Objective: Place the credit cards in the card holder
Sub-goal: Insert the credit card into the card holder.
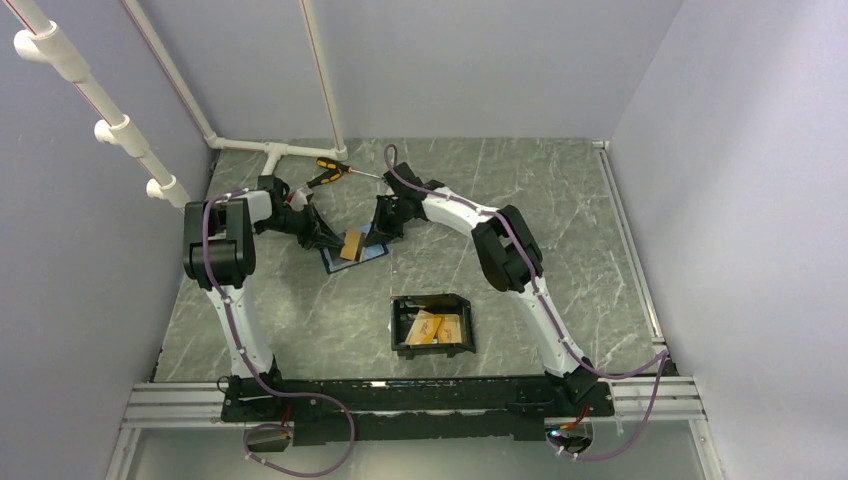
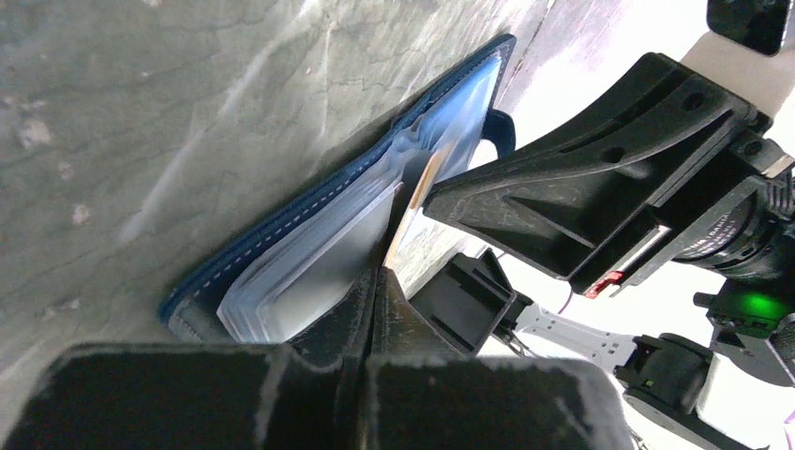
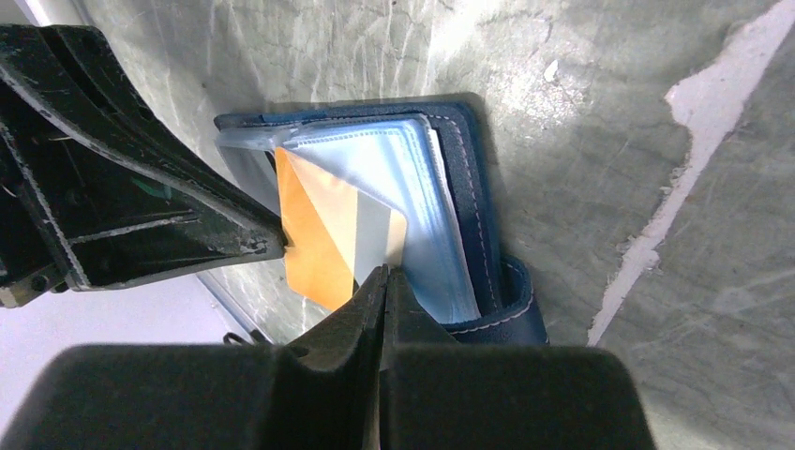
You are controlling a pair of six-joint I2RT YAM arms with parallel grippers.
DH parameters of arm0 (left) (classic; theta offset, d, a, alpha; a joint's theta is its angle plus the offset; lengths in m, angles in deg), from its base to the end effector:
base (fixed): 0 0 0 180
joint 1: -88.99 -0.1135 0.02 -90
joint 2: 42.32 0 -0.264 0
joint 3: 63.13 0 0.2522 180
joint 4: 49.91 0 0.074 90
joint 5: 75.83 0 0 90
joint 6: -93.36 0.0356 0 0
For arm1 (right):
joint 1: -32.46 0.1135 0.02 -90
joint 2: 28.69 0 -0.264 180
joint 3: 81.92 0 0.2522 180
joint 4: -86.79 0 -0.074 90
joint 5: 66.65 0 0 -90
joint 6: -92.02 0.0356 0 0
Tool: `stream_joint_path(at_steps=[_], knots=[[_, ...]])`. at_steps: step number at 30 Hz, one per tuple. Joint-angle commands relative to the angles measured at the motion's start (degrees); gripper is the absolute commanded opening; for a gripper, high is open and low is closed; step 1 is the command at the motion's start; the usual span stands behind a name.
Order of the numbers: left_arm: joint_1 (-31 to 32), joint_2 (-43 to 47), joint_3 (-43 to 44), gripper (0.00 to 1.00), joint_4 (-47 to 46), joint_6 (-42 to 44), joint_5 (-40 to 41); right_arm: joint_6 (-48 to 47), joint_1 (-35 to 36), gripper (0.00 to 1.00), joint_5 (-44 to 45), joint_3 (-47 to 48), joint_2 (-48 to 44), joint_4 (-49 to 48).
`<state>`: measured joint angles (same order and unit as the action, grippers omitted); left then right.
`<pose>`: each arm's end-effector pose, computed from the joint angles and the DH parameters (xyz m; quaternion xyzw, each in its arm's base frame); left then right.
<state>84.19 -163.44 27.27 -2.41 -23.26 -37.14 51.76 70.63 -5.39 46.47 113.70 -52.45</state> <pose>0.3939 0.0052 0.1164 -0.2000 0.8752 -0.4404 0.0093 0.4097 0.3438 0.1277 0.0183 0.9261 0.3738 0.0469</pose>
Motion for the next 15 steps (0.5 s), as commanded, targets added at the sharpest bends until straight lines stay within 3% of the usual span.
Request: stream_joint_path(at_steps=[1, 8, 15], knots=[[1.64, 0.81, -1.67, 0.00, -2.86, 1.30, -4.32, -0.53, 0.64, 0.00, 2.89, -1.86, 0.38, 1.52], [1.46, 4.85, -3.36, 0.00, -3.05, 3.94, 3.67, -0.16, -0.79, 0.00, 3.29, -2.25, 0.08, 1.59], [1.15, 6.31, -5.08, 0.00, -6.01, 2.22, 3.24, 1.13, -1.59, 0.03, 3.12, -4.92, -0.76, 1.22]])
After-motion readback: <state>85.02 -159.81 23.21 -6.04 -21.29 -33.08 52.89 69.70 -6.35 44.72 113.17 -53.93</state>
